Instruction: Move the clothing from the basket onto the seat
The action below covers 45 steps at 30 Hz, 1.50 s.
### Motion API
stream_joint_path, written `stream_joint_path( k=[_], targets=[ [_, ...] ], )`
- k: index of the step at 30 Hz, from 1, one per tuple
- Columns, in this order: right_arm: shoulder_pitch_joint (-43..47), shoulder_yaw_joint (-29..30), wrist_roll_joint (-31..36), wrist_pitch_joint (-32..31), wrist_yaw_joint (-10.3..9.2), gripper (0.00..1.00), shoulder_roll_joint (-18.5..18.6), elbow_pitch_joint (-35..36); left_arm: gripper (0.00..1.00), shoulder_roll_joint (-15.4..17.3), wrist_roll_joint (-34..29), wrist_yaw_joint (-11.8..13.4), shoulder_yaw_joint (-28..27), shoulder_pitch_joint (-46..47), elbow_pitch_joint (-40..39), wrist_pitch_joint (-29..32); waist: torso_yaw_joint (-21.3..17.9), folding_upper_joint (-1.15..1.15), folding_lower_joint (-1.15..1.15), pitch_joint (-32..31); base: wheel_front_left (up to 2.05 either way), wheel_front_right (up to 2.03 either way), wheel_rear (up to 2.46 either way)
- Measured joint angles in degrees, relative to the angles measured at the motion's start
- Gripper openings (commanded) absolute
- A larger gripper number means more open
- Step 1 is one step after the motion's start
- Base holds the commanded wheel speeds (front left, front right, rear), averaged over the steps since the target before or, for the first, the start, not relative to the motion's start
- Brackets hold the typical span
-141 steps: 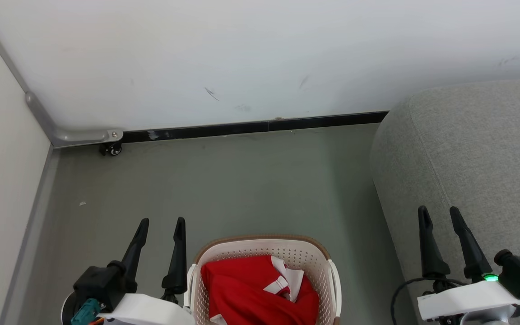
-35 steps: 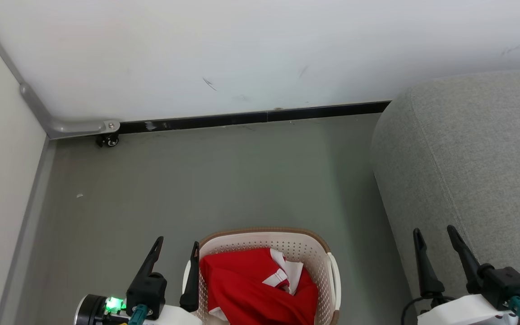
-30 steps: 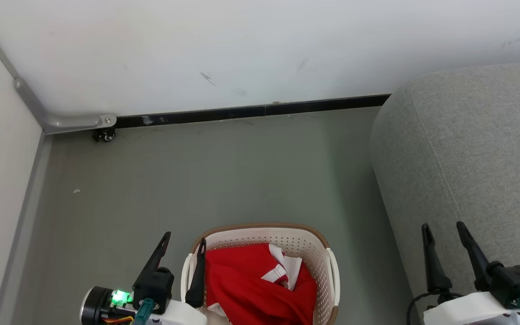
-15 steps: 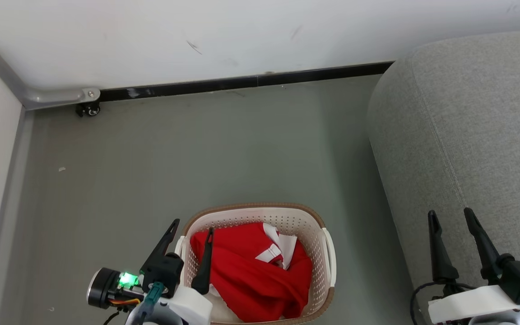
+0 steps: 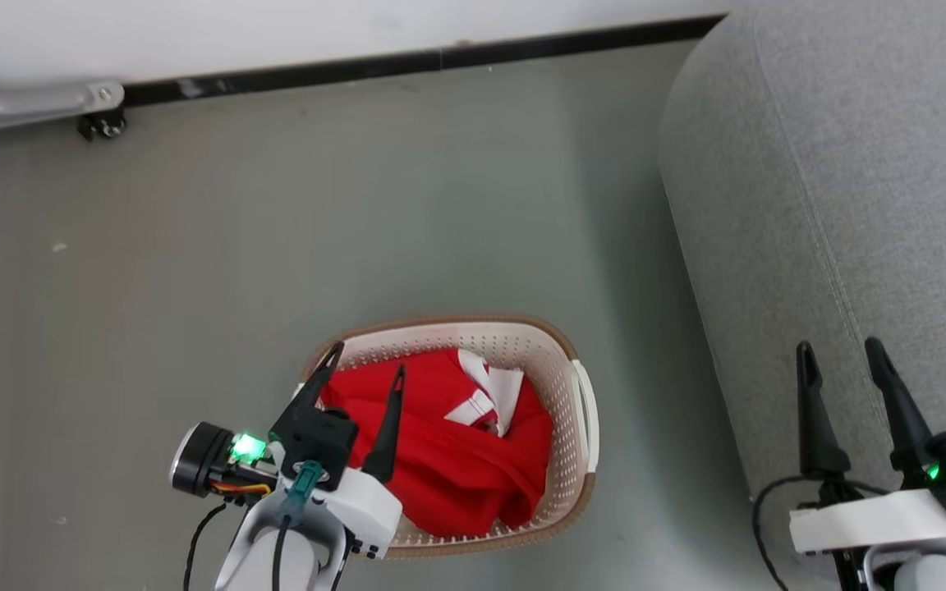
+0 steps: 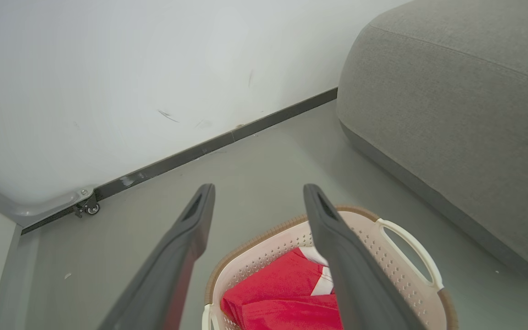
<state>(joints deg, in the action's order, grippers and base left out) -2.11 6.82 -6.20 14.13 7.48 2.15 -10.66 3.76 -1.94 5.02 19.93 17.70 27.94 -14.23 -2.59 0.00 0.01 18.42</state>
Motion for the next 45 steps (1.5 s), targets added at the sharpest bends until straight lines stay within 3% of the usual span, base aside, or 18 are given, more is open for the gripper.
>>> stream_joint_path(
  k=[25,45],
  targets=[
    [-10.57,-2.24,-2.53,0.07,0.01,1.00,0.07,3.01,1.00,4.10,-3.94,-0.48,1.53,7.70,4.45,-0.25,-4.95,0.00,0.00,13.87,0.00,0.00,0.00],
    [-15.80,-3.71,-3.45,0.07,0.01,1.00,0.12,2.61,1.00,6.01,-6.15,0.02,2.66,10.94,8.65,-0.40,-7.48,0.00,0.00,19.19,0.00,0.00,0.00]
  ],
)
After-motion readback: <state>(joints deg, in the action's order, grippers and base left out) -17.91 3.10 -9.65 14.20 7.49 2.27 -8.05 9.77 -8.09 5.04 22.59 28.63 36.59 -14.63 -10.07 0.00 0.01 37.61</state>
